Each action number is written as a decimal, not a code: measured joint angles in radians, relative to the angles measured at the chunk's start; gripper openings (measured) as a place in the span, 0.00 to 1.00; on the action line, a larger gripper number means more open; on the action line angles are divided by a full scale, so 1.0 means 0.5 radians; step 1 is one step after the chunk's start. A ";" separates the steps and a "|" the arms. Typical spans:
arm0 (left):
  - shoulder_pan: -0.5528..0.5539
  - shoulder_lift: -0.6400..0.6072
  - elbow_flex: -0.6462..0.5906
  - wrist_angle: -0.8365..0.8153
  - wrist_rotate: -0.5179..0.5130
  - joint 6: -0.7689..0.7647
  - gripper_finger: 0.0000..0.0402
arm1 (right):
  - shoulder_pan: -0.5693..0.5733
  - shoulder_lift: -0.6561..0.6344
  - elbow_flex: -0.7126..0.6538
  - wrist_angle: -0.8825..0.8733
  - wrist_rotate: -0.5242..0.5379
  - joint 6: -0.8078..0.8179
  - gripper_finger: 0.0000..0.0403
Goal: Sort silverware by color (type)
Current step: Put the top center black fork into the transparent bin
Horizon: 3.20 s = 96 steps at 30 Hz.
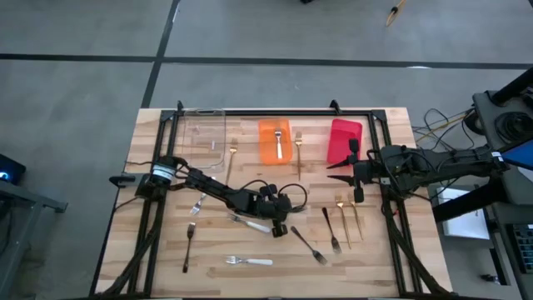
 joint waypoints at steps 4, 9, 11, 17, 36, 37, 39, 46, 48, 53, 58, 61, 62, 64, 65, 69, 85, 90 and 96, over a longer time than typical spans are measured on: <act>0.002 -0.052 -0.006 -0.023 -0.027 -0.006 0.00 | 0.000 0.000 0.000 0.000 0.000 -0.010 0.25; 0.013 -0.131 -0.014 -0.101 -0.159 -0.006 0.00 | 0.000 0.000 0.000 0.000 0.000 -0.010 0.25; 0.021 -0.174 -0.013 -0.113 -0.175 -0.007 0.00 | 0.000 0.001 0.000 -0.001 0.000 -0.010 0.25; 0.059 -0.270 -0.009 -0.113 -0.193 -0.013 0.00 | 0.000 0.001 0.000 -0.001 0.000 -0.009 0.25; 0.240 -1.013 -0.003 -1.039 -0.763 -0.347 0.00 | 0.000 -0.001 0.000 0.000 0.003 0.005 0.25; 0.266 -1.040 -0.003 -1.094 -0.765 -0.359 0.00 | 0.000 -0.001 0.000 0.000 0.003 0.004 0.25; 0.326 -1.086 -0.003 -1.190 -0.764 -0.374 0.00 | 0.000 -0.001 0.000 0.000 0.004 0.004 0.25; 0.568 -1.186 -0.003 -1.413 -0.764 -0.368 0.00 | 0.000 -0.001 0.000 0.000 0.014 0.004 0.25; 0.642 -1.206 -0.003 -1.430 -0.764 -0.326 0.00 | 0.000 -0.001 0.000 -0.001 0.014 0.003 0.25; 0.815 -1.224 -0.003 -1.492 -0.739 -0.214 0.00 | 0.000 -0.002 0.000 0.000 0.015 0.003 0.25; 0.945 -1.241 -0.011 -1.528 -0.739 -0.162 0.00 | 0.000 -0.002 0.000 -0.001 0.016 0.004 0.25; 0.997 -1.249 -0.036 -1.535 -0.738 -0.157 0.00 | 0.000 -0.002 0.000 -0.001 0.016 0.003 0.25; 1.009 -1.254 -0.051 -1.534 -0.738 -0.157 0.00 | 0.000 -0.002 0.000 -0.001 0.015 0.004 0.25; 1.030 -1.276 -0.103 -1.536 -0.737 -0.162 0.00 | 0.000 -0.002 0.000 -0.002 0.015 0.004 0.25; 1.037 -1.289 -0.133 -1.534 -0.737 -0.168 0.00 | 0.000 -0.002 0.000 -0.002 0.015 0.003 0.25; 1.052 -1.376 -0.261 -1.522 -0.735 -0.237 0.00 | 0.000 -0.002 0.000 -0.001 0.015 0.003 0.25; 1.150 -1.710 -0.622 -1.502 -0.742 -0.725 0.00 | 0.000 -0.002 0.000 0.000 0.017 0.003 0.25; 1.156 -1.680 -0.651 -1.499 -0.815 -0.758 0.00 | 0.000 -0.002 0.000 -0.002 0.017 0.005 0.25; 1.157 -1.665 -0.652 -1.505 -0.842 -0.788 0.00 | 0.000 -0.002 0.000 -0.001 0.017 0.005 0.25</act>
